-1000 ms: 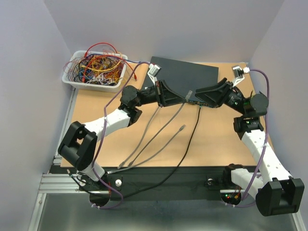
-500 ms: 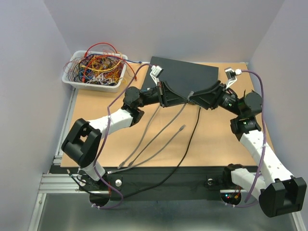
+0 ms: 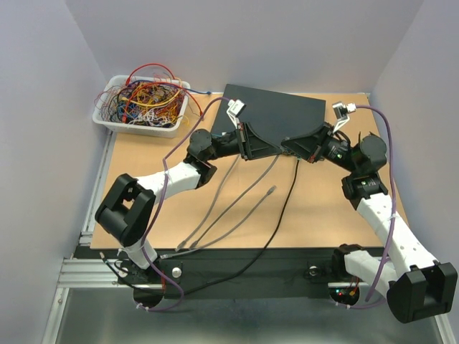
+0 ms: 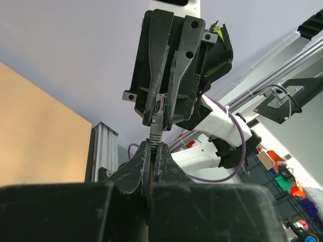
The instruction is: Insert the plug into the switch port
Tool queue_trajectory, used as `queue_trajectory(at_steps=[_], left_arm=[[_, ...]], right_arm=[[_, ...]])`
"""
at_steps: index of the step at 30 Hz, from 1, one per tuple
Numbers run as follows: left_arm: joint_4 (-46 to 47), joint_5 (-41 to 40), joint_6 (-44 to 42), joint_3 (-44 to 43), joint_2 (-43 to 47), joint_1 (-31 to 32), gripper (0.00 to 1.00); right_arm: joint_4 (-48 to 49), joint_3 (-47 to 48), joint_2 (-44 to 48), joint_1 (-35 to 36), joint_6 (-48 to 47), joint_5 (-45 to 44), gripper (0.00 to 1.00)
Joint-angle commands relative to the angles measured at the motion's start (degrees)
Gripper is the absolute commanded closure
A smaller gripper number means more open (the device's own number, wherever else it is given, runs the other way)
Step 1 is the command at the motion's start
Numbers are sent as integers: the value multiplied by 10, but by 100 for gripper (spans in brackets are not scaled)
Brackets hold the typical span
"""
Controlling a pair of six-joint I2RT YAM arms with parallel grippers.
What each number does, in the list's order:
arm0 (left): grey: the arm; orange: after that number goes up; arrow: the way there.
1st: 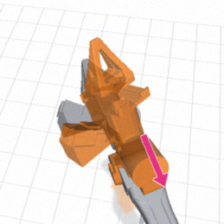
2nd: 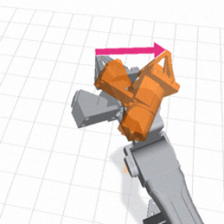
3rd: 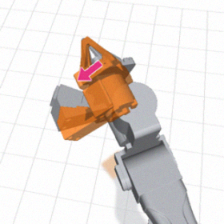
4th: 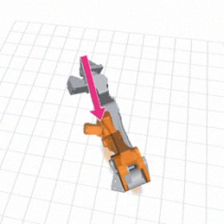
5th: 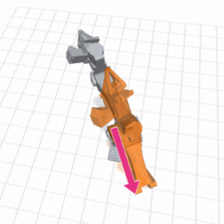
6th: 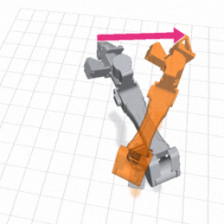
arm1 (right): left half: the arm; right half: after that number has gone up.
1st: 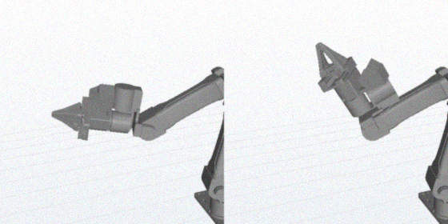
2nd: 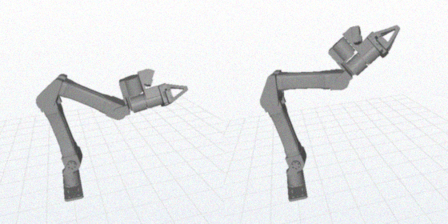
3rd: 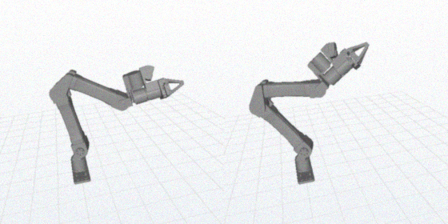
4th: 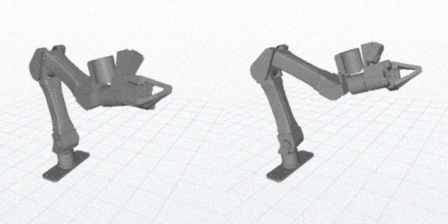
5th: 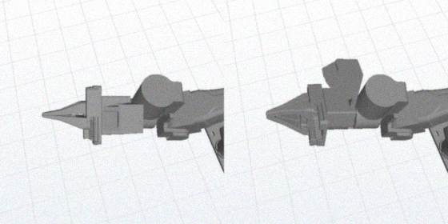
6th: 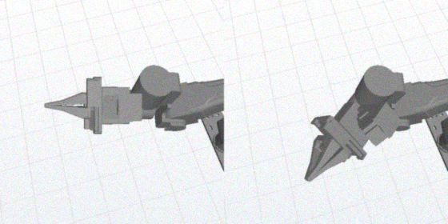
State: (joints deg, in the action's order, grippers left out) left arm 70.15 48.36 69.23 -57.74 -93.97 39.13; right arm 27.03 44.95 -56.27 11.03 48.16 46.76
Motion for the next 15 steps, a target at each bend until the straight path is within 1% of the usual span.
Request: queue_trajectory(at_steps=[1,2,4,5,6,7,8,9,10,11,12,13,14,15], left_arm=[[6,2,-26,-25,14,3,92],[-31,-1,-55,-26,19,3,82],[-90,-17,-95,-38,35,3,76],[-172,-41,-159,-46,42,3,71],[-220,-41,-190,-53,50,3,69],[-268,-78,-227,-71,63,3,68],[-351,-99,-281,-80,70,3,67],[-386,-146,-308,-87,77,3,66],[-449,-171,-328,-102,86,3,66],[-474,-220,-362,-108,92,4,66],[-495,-245,-363,-113,97,4,66],[-516,-270,-391,-124,101,7,66],[-562,-298,-409,-131,108,17,66],[-584,-360,-424,-139,110,26,66]], right_arm=[[-34,28,2,7,-30,-31,100],[-50,30,2,7,-37,-39,100],[-78,39,1,7,-44,-47,100],[-87,41,1,7,-52,-54,100],[-96,44,1,7,-54,-58,100],[-109,47,1,7,-56,-63,100],[-115,48,0,7,-58,-69,100],[-121,51,0,7,-59,-71,100],[-135,54,-4,7,-59,-77,100],[-140,56,-6,7,-58,-80,100],[-146,58,-9,7,-59,-83,99],[-153,59,-11,7,-60,-87,99],[-170,65,-17,7,-63,-98,100],[-177,67,-20,7,-66,-103,100]])
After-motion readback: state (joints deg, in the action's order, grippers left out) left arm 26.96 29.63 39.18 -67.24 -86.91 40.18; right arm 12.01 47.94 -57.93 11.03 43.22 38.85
